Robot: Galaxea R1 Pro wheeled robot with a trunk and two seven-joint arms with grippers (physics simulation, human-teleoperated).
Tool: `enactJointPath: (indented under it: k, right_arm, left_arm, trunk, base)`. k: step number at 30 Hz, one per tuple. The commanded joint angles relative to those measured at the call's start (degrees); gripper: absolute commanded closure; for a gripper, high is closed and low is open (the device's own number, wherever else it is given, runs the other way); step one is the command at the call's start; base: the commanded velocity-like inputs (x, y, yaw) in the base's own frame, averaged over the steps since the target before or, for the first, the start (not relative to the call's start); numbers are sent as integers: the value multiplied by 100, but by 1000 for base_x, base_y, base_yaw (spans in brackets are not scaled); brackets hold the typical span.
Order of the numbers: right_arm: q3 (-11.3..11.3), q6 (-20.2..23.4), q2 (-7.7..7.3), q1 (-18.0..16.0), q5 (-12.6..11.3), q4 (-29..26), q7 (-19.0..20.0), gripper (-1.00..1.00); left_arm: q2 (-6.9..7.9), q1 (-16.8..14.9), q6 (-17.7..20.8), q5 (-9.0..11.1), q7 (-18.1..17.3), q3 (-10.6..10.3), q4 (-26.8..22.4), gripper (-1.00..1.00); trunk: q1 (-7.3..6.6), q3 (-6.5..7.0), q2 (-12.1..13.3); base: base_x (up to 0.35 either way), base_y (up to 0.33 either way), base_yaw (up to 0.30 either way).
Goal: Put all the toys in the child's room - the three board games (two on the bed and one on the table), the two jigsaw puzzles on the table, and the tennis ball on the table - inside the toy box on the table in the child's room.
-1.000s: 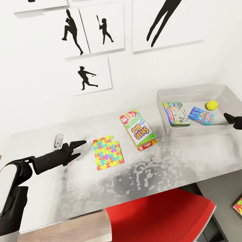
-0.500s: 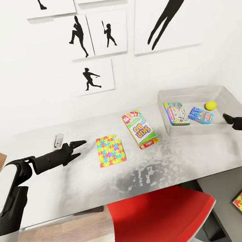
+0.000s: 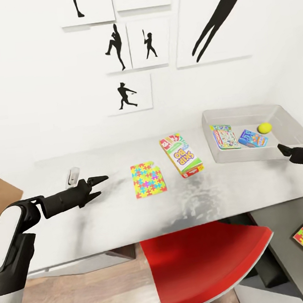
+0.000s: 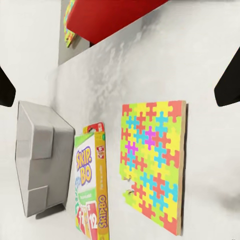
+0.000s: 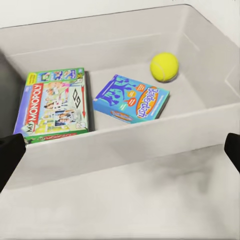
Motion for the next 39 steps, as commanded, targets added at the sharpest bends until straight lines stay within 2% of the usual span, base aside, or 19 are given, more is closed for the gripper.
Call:
enactJointPath:
  k: [1, 10, 16, 17, 25, 28, 30, 31, 32, 35, 36, 38, 39]
  right_arm:
    - [-9, 36, 0, -6, 13, -4, 34, -100]
    - [-14, 110, -29, -15, 13, -4, 38, -100]
    - [-30, 154, -38, -48, 2, -4, 36, -100]
    - [-106, 170, -41, -56, -37, -4, 38, -100]
    - [-170, 418, -41, -82, -69, -4, 40, -100]
    - [-179, 589, -30, -118, -79, -4, 41, -100]
    - [-201, 843, -41, -147, -81, -4, 45, -100]
    - [-296, 1129, -43, -213, -93, -4, 43, -100]
    - [-469, 1490, -43, -284, -106, -4, 44, -100]
    - [-667, 1846, -46, -329, -120, -4, 47, -100]
    - [-767, 1959, -46, -336, -131, -1, 57, -100]
    - [-837, 1959, -6, -331, -143, 1, 72, -100]
    - [-853, 1959, 3, -329, -150, 2, 76, -100]
  left_arm:
    - [-3, -4, 15, 56, 58, 4, -4, -100]
    - [-198, 3, 3, 49, 87, 3, 2, -100]
    - [-602, -22, -38, -28, 217, -10, 11, -100]
    - [-812, -40, -44, -94, 390, -9, 13, -100]
    - [-958, -42, -46, -154, 539, -19, 14, -100]
    - [-1016, -52, -59, -161, 551, -192, 16, -100]
    - [-1144, -54, -72, -166, 557, -329, 20, -100]
    - [-1292, -53, -90, -189, 559, -452, 28, -100]
    - [-1476, -51, -103, -287, 561, -609, 35, -100]
    - [-1749, -54, -117, -586, 561, -843, 41, -100]
    - [-1984, -101, -149, -866, 536, -985, 35, -100]
    - [-2177, -286, -209, -1138, 546, -1134, 58, -100]
    - [-2208, -330, -233, -1230, 552, -1204, 79, -100]
  trunk:
    - [3, 2, -8]
    - [3, 87, -8]
    - [3, 143, -8]
    - [3, 152, -8]
    - [3, 228, -8]
    - [3, 256, -8]
    - [3, 275, -8]
    - [3, 284, -8]
    - [3, 293, -8]
    - [3, 318, -8]
    - [3, 321, -8]
    - [3, 325, -8]
    - [3, 325, -8]
  base:
    - [-26, 24, 0]
    - [-8, 7, 0]
    - [-1, 1, 0]
    - [0, 0, 0]
    - [0, 0, -11]
    - [0, 0, -63]
    - [0, 0, -75]
    - [0, 0, -79]
    - [0, 0, -73]
    - [0, 0, -51]
    - [0, 0, -37]
    - [0, 0, -155]
    - [0, 0, -237]
